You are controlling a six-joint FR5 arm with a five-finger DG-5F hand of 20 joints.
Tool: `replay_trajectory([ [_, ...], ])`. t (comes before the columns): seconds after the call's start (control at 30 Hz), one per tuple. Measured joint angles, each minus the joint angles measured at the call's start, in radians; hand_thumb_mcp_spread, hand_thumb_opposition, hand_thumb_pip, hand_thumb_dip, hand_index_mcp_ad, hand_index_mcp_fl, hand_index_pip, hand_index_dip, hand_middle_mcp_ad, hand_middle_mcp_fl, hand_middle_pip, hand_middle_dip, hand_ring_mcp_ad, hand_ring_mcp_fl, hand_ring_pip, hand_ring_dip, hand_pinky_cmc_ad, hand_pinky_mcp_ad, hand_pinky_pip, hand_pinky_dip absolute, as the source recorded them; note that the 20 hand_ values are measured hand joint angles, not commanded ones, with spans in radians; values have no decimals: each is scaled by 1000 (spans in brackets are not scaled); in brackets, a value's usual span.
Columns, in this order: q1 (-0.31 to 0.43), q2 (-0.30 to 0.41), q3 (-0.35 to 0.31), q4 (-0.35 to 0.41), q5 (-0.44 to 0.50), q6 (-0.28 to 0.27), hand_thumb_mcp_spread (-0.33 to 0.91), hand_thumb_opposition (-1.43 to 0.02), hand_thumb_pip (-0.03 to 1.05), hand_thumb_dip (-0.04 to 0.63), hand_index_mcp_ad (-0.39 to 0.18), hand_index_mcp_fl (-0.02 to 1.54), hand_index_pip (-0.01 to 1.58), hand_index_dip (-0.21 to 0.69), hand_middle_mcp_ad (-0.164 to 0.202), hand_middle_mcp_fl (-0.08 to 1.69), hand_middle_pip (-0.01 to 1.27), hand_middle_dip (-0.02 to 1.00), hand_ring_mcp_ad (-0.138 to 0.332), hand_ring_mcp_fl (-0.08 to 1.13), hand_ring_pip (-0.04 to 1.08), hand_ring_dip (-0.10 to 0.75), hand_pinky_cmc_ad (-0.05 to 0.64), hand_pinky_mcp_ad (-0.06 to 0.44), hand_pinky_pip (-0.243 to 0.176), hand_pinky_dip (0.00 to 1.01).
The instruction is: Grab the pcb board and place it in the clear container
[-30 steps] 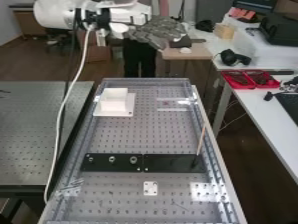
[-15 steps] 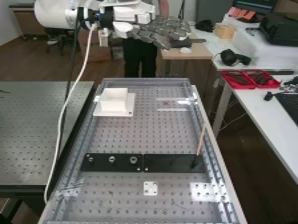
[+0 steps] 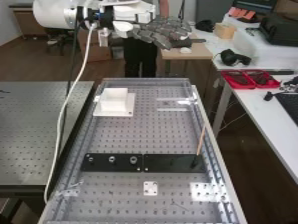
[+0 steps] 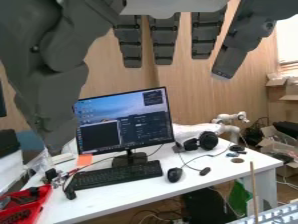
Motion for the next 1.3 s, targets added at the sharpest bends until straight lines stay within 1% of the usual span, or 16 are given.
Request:
replay_trajectory([
  [0.6,-9,-2,13,-14,-26,-9,253,-777,565,188,-35,87,117,272,93,3,117,126,209,0,63,12,363,230,-140,620],
  [0.7,-9,-1,12,-10,-26,-11,253,-777,565,188,-35,87,117,272,93,3,117,126,209,0,61,12,363,230,-140,606],
  [0.73,-10,-1,11,-8,-26,-11,253,-777,565,188,-35,87,117,272,93,3,117,126,209,0,63,12,379,230,-140,606],
  [0.87,-9,3,1,4,-25,-9,257,-777,565,188,-35,87,117,272,93,3,117,126,209,0,63,12,379,227,-140,606],
  [0.97,-8,6,-3,9,-25,-10,257,-777,565,188,-35,87,117,272,93,3,117,126,209,0,63,12,379,243,-140,606],
  [1.3,-2,12,-7,13,-26,-14,257,-777,565,188,-35,87,117,272,93,3,117,126,209,0,63,12,379,243,-140,606],
])
